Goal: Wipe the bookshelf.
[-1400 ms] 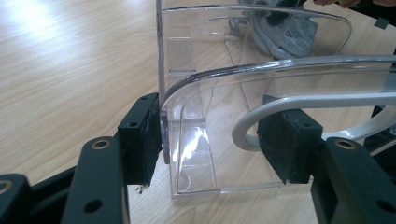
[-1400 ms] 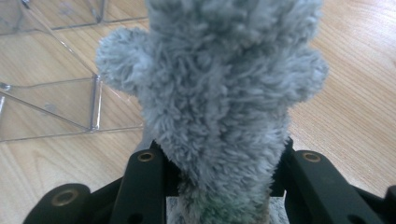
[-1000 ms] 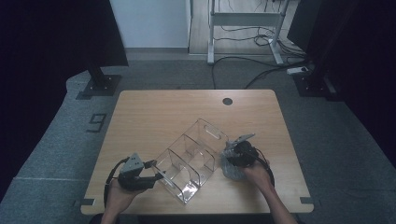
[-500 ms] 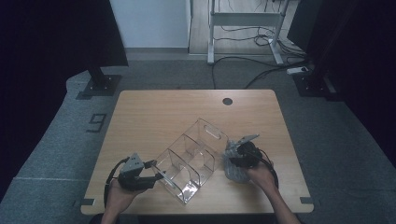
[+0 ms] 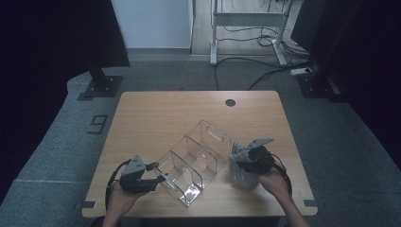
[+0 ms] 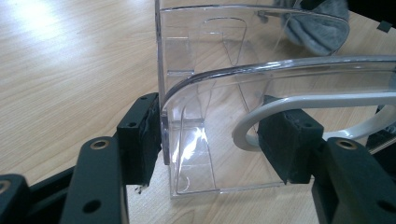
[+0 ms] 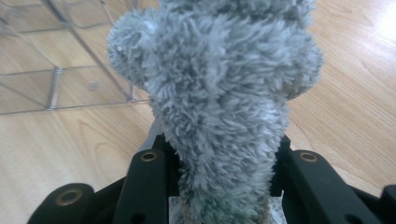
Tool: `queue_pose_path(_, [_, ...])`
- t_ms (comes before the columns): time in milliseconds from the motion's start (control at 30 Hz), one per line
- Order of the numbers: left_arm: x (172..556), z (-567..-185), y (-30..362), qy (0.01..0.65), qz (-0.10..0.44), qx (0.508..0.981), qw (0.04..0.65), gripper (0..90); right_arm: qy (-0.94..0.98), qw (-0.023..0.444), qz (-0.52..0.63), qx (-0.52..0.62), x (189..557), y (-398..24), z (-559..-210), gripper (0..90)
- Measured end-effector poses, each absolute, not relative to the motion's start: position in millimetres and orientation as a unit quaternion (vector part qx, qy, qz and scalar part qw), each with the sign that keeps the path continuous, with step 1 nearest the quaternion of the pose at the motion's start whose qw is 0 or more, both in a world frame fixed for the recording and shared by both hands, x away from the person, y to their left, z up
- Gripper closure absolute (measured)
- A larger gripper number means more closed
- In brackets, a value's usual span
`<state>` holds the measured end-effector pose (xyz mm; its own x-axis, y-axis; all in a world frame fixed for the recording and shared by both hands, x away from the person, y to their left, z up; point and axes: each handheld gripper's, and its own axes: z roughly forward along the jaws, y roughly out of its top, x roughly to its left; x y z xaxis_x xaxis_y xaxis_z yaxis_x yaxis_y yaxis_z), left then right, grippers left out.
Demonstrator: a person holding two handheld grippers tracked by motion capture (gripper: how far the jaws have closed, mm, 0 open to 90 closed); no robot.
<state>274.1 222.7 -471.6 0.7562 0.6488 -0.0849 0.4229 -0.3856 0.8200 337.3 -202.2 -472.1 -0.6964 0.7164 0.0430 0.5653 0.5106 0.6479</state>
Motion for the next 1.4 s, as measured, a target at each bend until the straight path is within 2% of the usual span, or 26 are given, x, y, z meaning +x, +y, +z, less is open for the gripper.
queue_pose_path(367, [274,-472,223,0.326,0.126,0.823,0.448,40.2,0.861,0.11,0.346,0.356,322,-207,-439,62.4])
queue_pose_path(600, [274,-471,223,0.326,0.124,0.823,0.447,40.2,0.863,0.097,0.359,0.341,320,-195,-419,62.3])
queue_pose_path(867, [274,-472,223,0.326,0.124,0.823,0.448,40.1,0.867,0.079,0.373,0.319,327,-173,-394,62.2])
queue_pose_path(1400, [274,-472,222,0.325,0.124,0.824,0.448,40.1,0.872,0.078,0.382,0.295,355,-126,-368,62.0])
